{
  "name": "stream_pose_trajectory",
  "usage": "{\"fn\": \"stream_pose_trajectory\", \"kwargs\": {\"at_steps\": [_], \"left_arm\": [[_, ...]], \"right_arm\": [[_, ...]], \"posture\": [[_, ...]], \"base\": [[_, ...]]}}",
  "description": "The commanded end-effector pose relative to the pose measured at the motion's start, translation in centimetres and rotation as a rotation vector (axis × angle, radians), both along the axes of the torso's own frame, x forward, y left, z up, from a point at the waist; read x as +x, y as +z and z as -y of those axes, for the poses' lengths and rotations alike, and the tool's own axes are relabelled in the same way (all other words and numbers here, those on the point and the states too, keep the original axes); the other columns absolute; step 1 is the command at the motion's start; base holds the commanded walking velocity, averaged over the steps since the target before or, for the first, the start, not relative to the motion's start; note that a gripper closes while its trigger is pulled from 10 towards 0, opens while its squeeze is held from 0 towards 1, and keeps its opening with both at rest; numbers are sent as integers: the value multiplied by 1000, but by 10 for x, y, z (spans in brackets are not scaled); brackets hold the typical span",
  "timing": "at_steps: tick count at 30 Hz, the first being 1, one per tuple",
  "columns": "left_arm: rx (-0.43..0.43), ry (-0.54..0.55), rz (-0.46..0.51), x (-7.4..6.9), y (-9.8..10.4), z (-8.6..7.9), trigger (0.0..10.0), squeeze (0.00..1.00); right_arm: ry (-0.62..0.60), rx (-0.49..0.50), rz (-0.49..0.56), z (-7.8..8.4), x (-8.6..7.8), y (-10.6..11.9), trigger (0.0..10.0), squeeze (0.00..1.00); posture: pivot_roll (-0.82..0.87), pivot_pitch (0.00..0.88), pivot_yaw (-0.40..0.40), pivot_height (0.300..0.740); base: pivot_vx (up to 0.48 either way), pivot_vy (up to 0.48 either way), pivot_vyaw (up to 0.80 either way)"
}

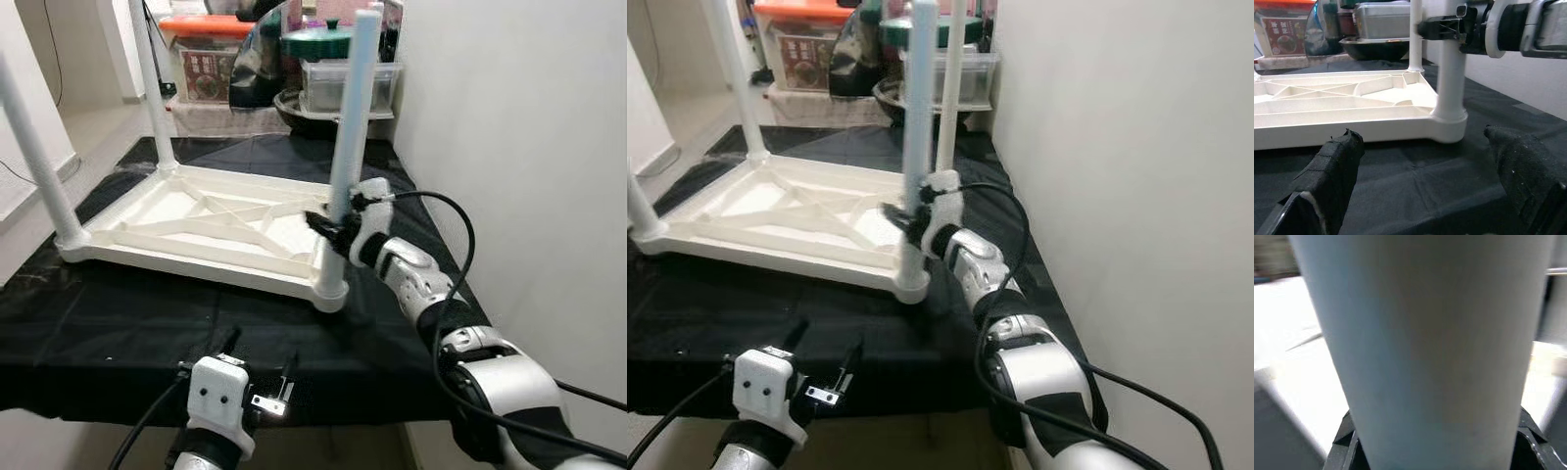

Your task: Building children table

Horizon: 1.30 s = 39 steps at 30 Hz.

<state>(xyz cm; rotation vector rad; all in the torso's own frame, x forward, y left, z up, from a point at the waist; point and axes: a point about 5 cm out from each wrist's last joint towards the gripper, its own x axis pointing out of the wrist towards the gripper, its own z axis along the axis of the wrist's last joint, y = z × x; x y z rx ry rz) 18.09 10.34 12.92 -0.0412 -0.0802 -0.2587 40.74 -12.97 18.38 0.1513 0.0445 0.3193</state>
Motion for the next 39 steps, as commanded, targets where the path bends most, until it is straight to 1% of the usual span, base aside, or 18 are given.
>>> {"fn": "stream_pose_trajectory", "kwargs": {"at_steps": [1, 4, 5, 6, 8, 10, 12, 14, 15, 16, 17, 19, 20, 21, 26, 27, 32, 39], "left_arm": [[9, -2, -10, 0, -2, 0, 10000, 0], [10, -2, -10, 0, -2, 0, 10000, 0], [10, -2, -9, 0, -1, 0, 10000, 0], [10, -2, -9, 0, -1, 0, 10000, 0], [11, -3, -8, 0, -1, 0, 10000, 0], [11, -3, -8, 0, -1, 0, 10000, 0], [12, -3, -8, 0, -1, 0, 10000, 0], [12, -3, -8, 0, -1, 0, 10000, 0], [13, -3, -8, 0, -1, 0, 10000, 0], [13, -3, -8, 0, -1, 0, 10000, 0], [12, -3, -7, 0, -1, -1, 10000, 0], [13, -1, -8, 0, -1, -1, 10000, 0], [12, -1, -8, 0, -1, -1, 10000, 0], [12, -1, -9, 0, -2, -1, 10000, 0], [12, 0, -10, 1, -2, -1, 10000, 0], [11, 1, -10, 0, -2, -1, 10000, 0], [11, 3, -11, 0, -2, -1, 10000, 0], [7, -1, -19, 0, -3, -1, 10000, 0]], "right_arm": [[-224, 64, -89, 29, -1, -13, 0, 0], [-345, 36, -106, 41, -2, -17, 0, 0], [-525, -8, -132, 58, -6, -24, 0, 0], [-525, -8, -132, 58, -6, -24, 0, 0], [-814, -47, -196, 85, -18, -38, 0, 0], [-814, -47, -196, 85, -18, -38, 0, 0], [-973, -53, -218, 99, -25, -40, 0, 0], [-1007, -54, -219, 102, -26, -40, 0, 0], [-1032, -36, -217, 105, -26, -38, 1647, 0], [-1032, -36, -217, 105, -26, -38, 1647, 0], [-1034, -36, -220, 106, -25, -36, 10000, 0], [-1001, -40, -211, 104, -22, -33, 10000, 0], [-974, -40, -201, 101, -20, -31, 10000, 733], [-945, -33, -191, 96, -19, -31, 10000, 1000], [-953, -34, -204, 91, -21, -37, 10000, 1000], [-965, -52, -216, 89, -23, -41, 10000, 0], [-968, -78, -221, 85, -26, -48, 10000, 0], [-788, -167, -217, 69, -47, -78, 10000, 0]], "posture": [[68, 0, -50, 740], [68, 0, -50, 740], [67, 0, -48, 740], [67, 0, -48, 740], [67, 0, -48, 740], [67, 0, -48, 740], [67, 0, -48, 740], [67, 0, -48, 740], [68, 0, -43, 740], [68, 0, -43, 740], [68, 0, -43, 740], [68, 0, -43, 740], [66, 0, -48, 740], [66, 0, -48, 740], [67, 0, -47, 740], [67, 0, -47, 740], [67, 0, -47, 740], [40, 0, -44, 740]], "base": [[0, 0, 0], [0, 0, 0], [0, 0, 0], [0, 0, 0], [0, 0, 0], [0, 0, 0], [0, 0, 0], [0, 0, 0], [0, 0, 0], [0, 0, 0], [0, 0, 0], [0, 0, 0], [0, 0, 0], [0, 0, 0], [0, 0, 0], [0, 0, 0], [0, 0, 0], [0, 0, 0]]}}
